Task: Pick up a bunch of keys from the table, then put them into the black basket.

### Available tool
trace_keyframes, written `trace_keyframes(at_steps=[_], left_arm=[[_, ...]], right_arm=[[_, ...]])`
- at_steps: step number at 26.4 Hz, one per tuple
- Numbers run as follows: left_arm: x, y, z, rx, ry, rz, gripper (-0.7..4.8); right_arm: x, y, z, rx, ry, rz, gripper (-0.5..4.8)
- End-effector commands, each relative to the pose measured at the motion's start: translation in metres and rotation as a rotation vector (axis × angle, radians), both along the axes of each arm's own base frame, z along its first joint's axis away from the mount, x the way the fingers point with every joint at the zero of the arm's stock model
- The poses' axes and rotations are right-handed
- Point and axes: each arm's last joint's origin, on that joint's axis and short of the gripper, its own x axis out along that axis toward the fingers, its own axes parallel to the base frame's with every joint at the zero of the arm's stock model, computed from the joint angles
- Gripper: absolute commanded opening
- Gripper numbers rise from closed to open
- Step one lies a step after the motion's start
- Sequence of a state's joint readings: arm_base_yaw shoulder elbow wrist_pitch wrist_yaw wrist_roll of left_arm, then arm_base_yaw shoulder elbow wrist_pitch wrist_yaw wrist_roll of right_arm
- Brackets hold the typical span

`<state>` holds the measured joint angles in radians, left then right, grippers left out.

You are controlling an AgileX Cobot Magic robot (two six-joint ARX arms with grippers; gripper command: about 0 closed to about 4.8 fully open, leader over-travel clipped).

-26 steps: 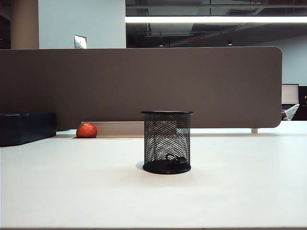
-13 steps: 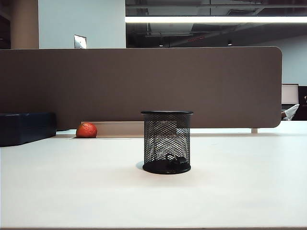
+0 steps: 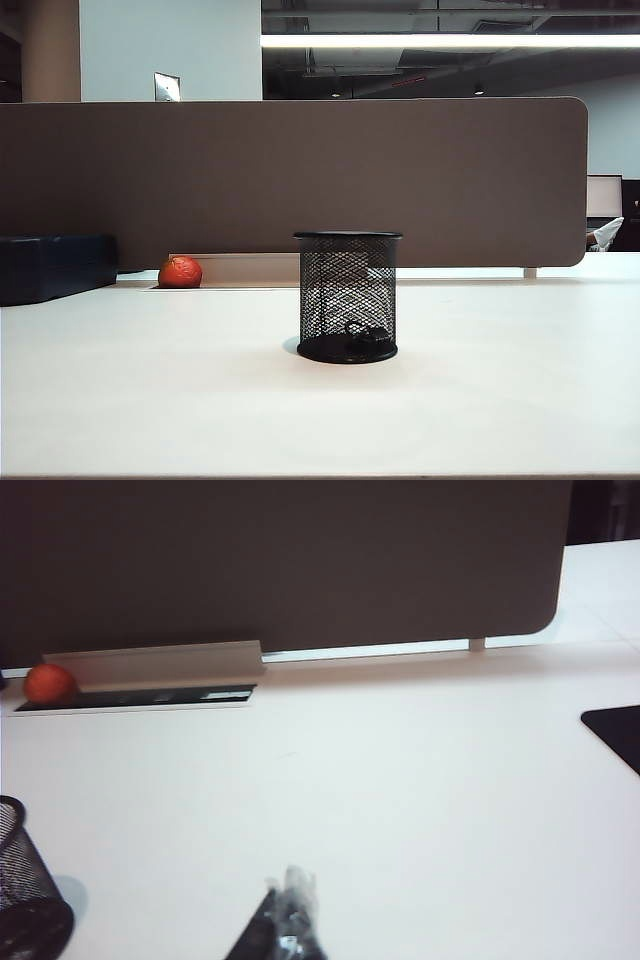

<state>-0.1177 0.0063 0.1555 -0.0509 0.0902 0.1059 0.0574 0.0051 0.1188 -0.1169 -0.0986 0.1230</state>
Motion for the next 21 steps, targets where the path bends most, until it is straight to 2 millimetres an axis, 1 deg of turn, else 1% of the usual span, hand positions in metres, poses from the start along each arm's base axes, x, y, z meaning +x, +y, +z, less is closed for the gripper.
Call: trace_keyframes(at_steps=[1,5,12,21], left_arm=[[0.003,0.0,-0.005,-0.065,-0.045,-0.011,-0.07],[0.007,-0.001,-0.017,-0.111,-0.034,-0.016,-0.07],[0.01,-0.001,-0.028,-0.107,-0.007,-0.012,-0.07],[0.011,-0.001,-0.033,-0.103,0.025,-0.011,-0.03]], right_arm=[[0.002,-0.001,-0.005,-0.001,-0.007,-0.045,-0.08],[0.005,-0.001,-0.015,-0.002,-0.001,-0.055,-0.08],[0.008,-0.002,-0.029,-0.023,0.033,-0.073,-0.08],[0.008,-0.002,-0.034,-0.027,0.079,-0.072,-0.08]])
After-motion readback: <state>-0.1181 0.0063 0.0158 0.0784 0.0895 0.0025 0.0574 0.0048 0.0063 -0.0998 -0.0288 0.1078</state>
